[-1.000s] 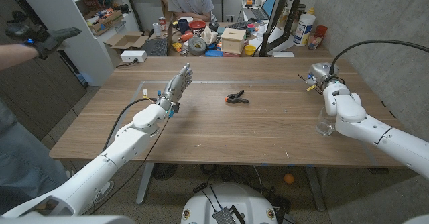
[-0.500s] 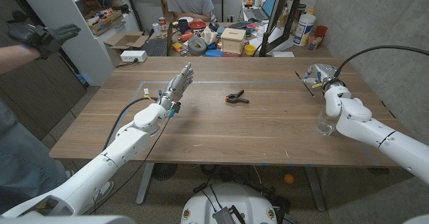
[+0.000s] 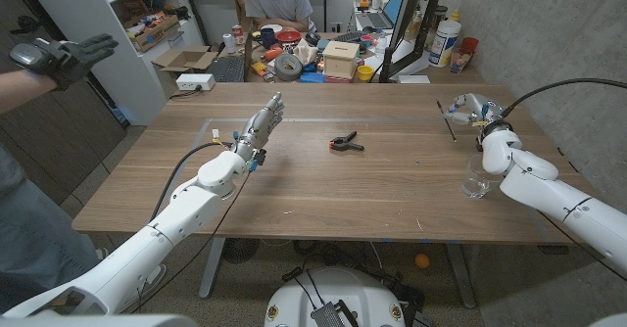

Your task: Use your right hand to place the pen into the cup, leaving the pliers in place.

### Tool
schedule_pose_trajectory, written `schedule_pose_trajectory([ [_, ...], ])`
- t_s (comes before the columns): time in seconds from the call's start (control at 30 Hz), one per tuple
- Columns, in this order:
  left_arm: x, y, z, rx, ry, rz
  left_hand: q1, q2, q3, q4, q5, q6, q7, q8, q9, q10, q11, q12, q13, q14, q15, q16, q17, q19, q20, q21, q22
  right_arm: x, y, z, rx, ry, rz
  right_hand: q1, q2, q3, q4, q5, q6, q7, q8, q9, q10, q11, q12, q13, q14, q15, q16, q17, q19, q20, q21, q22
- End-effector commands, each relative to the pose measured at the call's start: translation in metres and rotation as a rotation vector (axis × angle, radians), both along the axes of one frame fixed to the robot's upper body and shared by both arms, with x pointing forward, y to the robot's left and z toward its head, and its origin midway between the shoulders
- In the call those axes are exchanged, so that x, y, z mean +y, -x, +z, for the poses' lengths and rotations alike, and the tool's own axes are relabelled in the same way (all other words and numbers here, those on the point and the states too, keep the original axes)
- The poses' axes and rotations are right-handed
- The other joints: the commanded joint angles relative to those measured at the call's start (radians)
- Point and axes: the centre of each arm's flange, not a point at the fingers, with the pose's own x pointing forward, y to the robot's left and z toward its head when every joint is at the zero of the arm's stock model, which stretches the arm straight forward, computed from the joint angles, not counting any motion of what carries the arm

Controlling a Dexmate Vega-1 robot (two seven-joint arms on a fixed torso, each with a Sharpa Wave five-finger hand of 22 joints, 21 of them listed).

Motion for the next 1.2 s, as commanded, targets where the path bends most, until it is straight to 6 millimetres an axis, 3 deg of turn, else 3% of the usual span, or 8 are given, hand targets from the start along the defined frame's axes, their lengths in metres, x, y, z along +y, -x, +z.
schedule_pose_trajectory([
  [0.03, -0.006, 0.001, 0.001, 0.003, -0.013, 0.0, 0.007, 0.002, -0.002, 0.0, -0.002, 0.007, 0.0, 0.0, 0.005, 0.002, 0.003, 0.0, 0.002, 0.003, 0.006, 0.0, 0.005, -0.006, 0.004, -0.004, 0.003, -0.024, 0.017, -0.007, -0.057, -0.124, 0.017, 0.009, 0.004, 0.002, 0.007, 0.005, 0.043, -0.036, 0.003, 0.029, 0.004, 0.004, 0.0, 0.0, 0.005, -0.061, 0.001, 0.006, 0.007, -0.038, -0.001, 0.002],
  [0.63, -0.012, -0.002, -0.002, 0.016, -0.016, -0.014, 0.008, 0.003, -0.004, -0.001, -0.002, 0.007, 0.001, 0.0, 0.005, 0.002, 0.003, 0.0, 0.002, 0.003, 0.006, 0.0, 0.005, -0.007, 0.002, -0.004, 0.003, -0.033, 0.052, -0.018, -0.182, -0.339, 0.113, 0.011, 0.005, -0.001, 0.009, 0.004, 0.046, -0.033, 0.006, 0.03, 0.006, 0.005, -0.002, 0.0, 0.003, -0.058, 0.0, 0.006, 0.006, -0.037, -0.004, 0.002],
  [1.2, -0.018, -0.003, 0.004, 0.005, -0.035, -0.026, 0.01, 0.005, -0.007, -0.001, -0.002, 0.01, 0.0, 0.001, 0.005, 0.002, 0.0, 0.0, 0.002, 0.007, 0.003, 0.002, 0.005, 0.01, -0.001, 0.002, 0.003, -0.035, 0.074, -0.031, -0.259, -0.468, 0.176, 0.015, 0.008, -0.003, 0.011, 0.003, 0.043, -0.029, 0.008, 0.032, 0.007, 0.007, -0.005, 0.0, 0.001, -0.052, -0.001, 0.007, 0.003, -0.036, -0.008, 0.002],
])
